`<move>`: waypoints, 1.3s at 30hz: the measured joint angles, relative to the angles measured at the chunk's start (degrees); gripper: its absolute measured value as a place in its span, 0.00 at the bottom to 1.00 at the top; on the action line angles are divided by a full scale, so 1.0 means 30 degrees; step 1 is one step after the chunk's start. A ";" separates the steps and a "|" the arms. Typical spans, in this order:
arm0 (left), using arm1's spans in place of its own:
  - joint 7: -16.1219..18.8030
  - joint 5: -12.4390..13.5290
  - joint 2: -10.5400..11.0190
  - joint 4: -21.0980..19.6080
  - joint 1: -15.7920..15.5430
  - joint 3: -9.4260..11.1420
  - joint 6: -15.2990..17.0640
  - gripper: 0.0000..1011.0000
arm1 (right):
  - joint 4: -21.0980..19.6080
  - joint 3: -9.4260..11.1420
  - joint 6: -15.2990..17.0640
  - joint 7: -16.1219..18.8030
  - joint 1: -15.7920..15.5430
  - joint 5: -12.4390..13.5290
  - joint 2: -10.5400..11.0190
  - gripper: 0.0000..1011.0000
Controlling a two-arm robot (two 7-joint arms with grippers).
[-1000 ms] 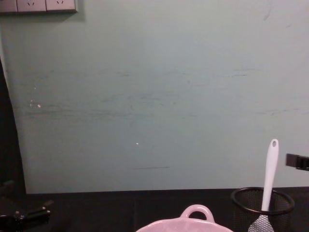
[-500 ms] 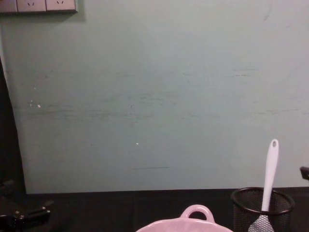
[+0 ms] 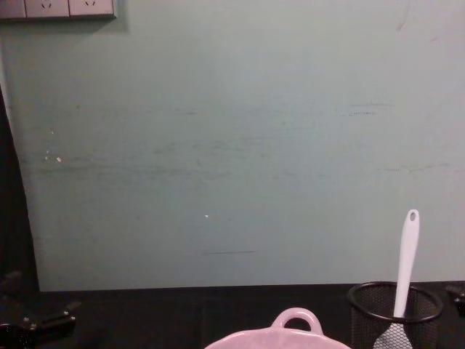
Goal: Use the one hand to pick up the spoon and stir the clear water in the bowl.
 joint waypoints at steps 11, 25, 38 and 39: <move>0.0000 0.0000 0.0001 -0.0001 0.0000 0.0001 0.0001 0.99 | 0.0263 0.0142 0.0238 0.0416 0.0080 0.0015 -0.0280 0.99; 0.0000 0.0000 0.0001 0.0000 0.0000 0.0001 0.0000 0.99 | 0.0237 0.0129 0.0202 0.0382 0.0058 0.0015 -0.0250 0.99; 0.0000 0.0000 0.0000 -0.0001 -0.0001 0.0000 0.0000 0.99 | 0.0218 0.0123 0.0179 0.0355 0.0047 0.0015 -0.0227 0.99; 0.0001 0.0000 0.0000 0.0000 0.0000 0.0001 0.0001 0.99 | 0.0219 0.0123 0.0178 0.0353 0.0045 0.0015 -0.0227 0.99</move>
